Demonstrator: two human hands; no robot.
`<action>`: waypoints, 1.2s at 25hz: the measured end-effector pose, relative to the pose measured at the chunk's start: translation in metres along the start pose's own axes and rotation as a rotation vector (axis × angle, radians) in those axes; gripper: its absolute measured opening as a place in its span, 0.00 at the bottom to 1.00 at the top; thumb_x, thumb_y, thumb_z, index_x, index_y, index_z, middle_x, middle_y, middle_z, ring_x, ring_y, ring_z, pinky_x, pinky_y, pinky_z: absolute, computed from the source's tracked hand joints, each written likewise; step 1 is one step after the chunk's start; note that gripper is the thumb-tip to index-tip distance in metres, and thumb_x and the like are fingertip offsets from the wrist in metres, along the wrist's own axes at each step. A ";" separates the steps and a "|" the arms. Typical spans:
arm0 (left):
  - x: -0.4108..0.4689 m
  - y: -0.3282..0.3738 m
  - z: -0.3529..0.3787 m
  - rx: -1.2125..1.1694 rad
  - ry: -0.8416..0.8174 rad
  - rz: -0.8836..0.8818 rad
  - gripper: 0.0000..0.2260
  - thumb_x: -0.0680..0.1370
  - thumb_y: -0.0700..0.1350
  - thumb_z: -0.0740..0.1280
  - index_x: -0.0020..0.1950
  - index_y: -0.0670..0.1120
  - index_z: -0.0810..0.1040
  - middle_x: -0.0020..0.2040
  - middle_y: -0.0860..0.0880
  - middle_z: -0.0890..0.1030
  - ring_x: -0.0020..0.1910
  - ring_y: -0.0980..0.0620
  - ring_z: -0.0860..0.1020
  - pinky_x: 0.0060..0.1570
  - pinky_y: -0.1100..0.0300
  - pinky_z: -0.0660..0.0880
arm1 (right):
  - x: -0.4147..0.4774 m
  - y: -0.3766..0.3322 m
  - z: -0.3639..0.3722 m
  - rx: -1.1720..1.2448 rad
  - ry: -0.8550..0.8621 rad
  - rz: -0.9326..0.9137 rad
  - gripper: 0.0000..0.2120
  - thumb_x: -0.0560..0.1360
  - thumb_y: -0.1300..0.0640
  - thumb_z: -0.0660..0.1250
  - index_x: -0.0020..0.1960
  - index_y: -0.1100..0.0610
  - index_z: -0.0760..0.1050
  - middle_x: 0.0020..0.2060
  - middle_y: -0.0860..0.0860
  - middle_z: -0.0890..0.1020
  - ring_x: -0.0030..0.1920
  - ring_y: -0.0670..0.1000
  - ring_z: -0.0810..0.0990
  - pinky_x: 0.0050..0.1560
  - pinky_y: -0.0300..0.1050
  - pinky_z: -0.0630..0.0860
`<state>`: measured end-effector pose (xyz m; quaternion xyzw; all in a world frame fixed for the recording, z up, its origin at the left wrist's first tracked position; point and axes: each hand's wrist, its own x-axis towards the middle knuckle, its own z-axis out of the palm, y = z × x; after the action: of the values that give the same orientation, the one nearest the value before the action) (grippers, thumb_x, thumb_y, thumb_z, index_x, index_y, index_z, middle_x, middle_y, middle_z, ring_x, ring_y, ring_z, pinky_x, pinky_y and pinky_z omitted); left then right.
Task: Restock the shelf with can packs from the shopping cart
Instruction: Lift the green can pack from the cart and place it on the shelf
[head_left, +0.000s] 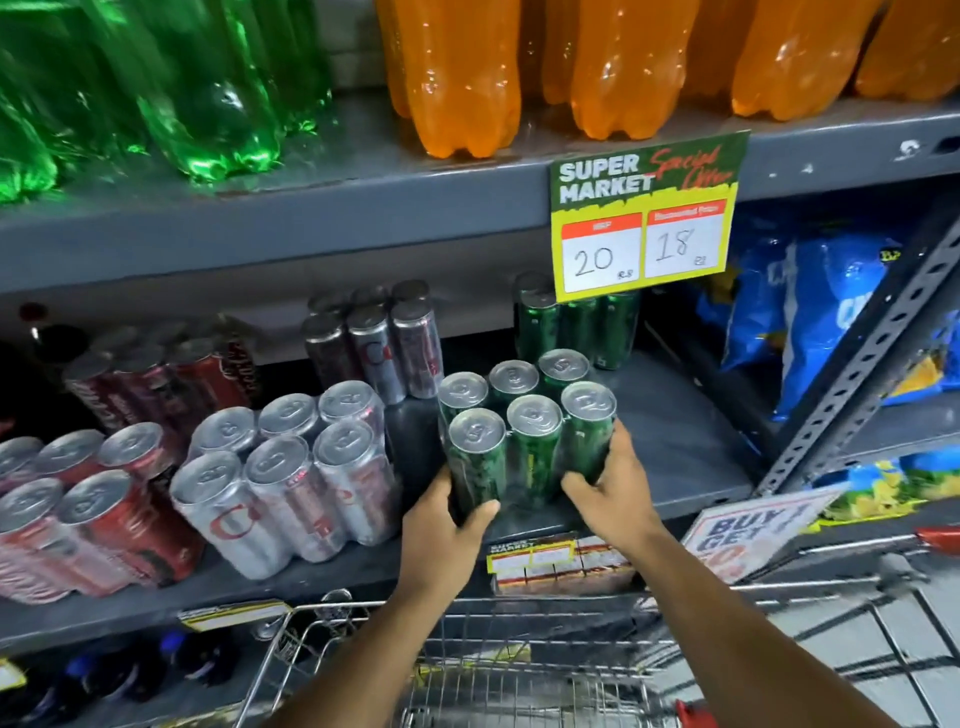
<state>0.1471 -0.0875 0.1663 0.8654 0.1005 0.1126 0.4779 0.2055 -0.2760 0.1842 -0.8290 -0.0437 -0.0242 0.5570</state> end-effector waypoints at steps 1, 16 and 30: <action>-0.001 0.001 0.001 0.007 0.004 0.001 0.23 0.72 0.47 0.73 0.66 0.48 0.74 0.55 0.54 0.82 0.55 0.56 0.80 0.54 0.63 0.73 | 0.001 0.002 -0.003 -0.012 -0.018 -0.007 0.28 0.68 0.68 0.67 0.58 0.44 0.61 0.47 0.37 0.75 0.46 0.29 0.76 0.42 0.21 0.70; 0.013 0.051 0.078 0.043 -0.103 0.022 0.19 0.68 0.54 0.73 0.56 0.51 0.76 0.51 0.51 0.85 0.50 0.51 0.82 0.49 0.55 0.79 | 0.021 0.043 -0.090 -0.104 0.106 0.114 0.30 0.68 0.64 0.71 0.67 0.56 0.64 0.52 0.51 0.78 0.53 0.52 0.78 0.50 0.44 0.71; 0.009 0.055 0.098 0.061 -0.051 0.026 0.22 0.69 0.55 0.72 0.60 0.48 0.75 0.53 0.48 0.84 0.51 0.47 0.81 0.49 0.52 0.79 | 0.031 0.053 -0.104 -0.189 0.019 0.023 0.27 0.67 0.60 0.68 0.64 0.55 0.65 0.56 0.51 0.78 0.58 0.50 0.77 0.60 0.50 0.75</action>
<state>0.1874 -0.1927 0.1628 0.8834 0.0805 0.0933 0.4522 0.2425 -0.3901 0.1777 -0.8782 -0.0261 -0.0297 0.4767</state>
